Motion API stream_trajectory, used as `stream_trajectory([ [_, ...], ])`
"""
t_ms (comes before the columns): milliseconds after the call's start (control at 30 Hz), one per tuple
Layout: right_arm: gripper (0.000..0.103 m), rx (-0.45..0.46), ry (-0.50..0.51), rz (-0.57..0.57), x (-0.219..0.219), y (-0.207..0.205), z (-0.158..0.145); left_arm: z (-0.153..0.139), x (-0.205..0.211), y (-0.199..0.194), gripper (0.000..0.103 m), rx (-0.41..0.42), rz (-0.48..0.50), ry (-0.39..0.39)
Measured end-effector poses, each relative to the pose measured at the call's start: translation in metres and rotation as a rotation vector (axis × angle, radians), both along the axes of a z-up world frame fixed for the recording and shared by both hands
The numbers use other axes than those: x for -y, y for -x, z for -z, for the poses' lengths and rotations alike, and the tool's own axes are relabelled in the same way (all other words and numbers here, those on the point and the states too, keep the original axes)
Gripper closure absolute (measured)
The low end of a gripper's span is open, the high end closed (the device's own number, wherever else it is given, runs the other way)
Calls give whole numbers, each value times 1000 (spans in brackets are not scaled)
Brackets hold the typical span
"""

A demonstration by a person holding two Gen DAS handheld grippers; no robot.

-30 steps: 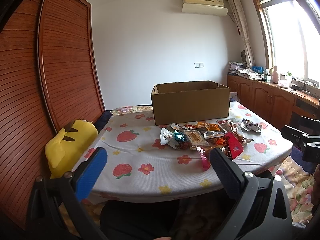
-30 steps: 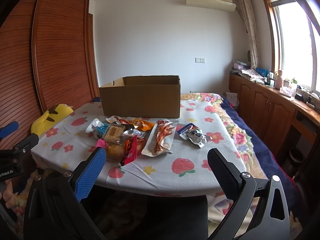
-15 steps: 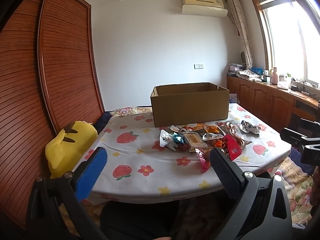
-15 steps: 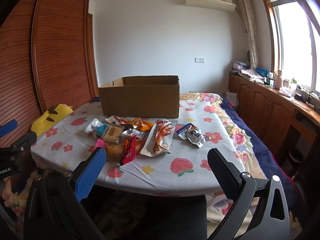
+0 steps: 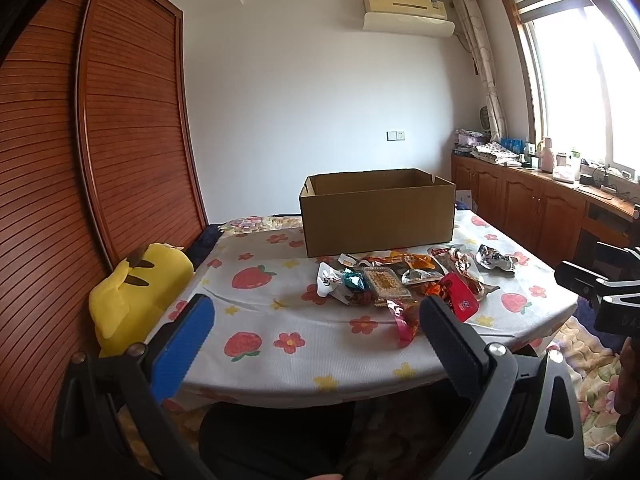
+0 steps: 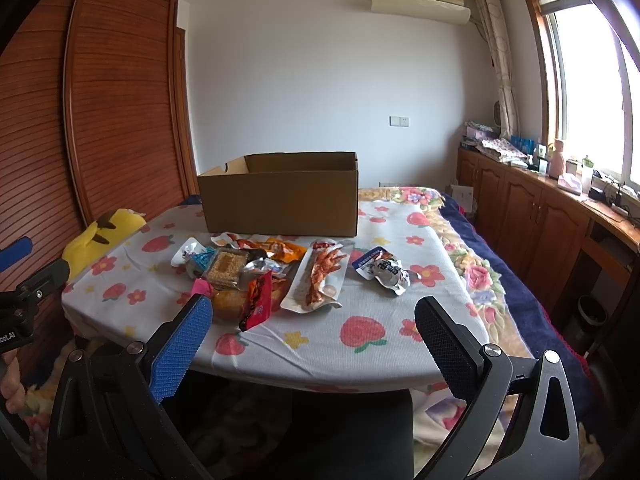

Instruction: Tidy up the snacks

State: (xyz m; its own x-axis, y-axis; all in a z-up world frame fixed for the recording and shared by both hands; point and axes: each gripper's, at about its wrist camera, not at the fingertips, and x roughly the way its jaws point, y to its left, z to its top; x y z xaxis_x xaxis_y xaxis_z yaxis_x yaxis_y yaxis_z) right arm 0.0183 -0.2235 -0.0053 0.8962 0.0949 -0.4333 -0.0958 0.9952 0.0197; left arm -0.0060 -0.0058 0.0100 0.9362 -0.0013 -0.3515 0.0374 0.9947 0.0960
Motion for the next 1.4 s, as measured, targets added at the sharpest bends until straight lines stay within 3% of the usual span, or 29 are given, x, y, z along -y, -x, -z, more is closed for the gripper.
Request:
stream_trajectory([
  [533, 0, -2, 1, 3, 1, 1, 0, 0, 2, 3, 0, -4, 3, 4],
  [833, 0, -18, -3, 8, 5, -2, 4, 9, 3, -7, 0, -45, 21, -4],
  [1400, 3, -103, -9, -69, 29, -59, 31, 37, 19, -75, 1, -196, 149, 54],
])
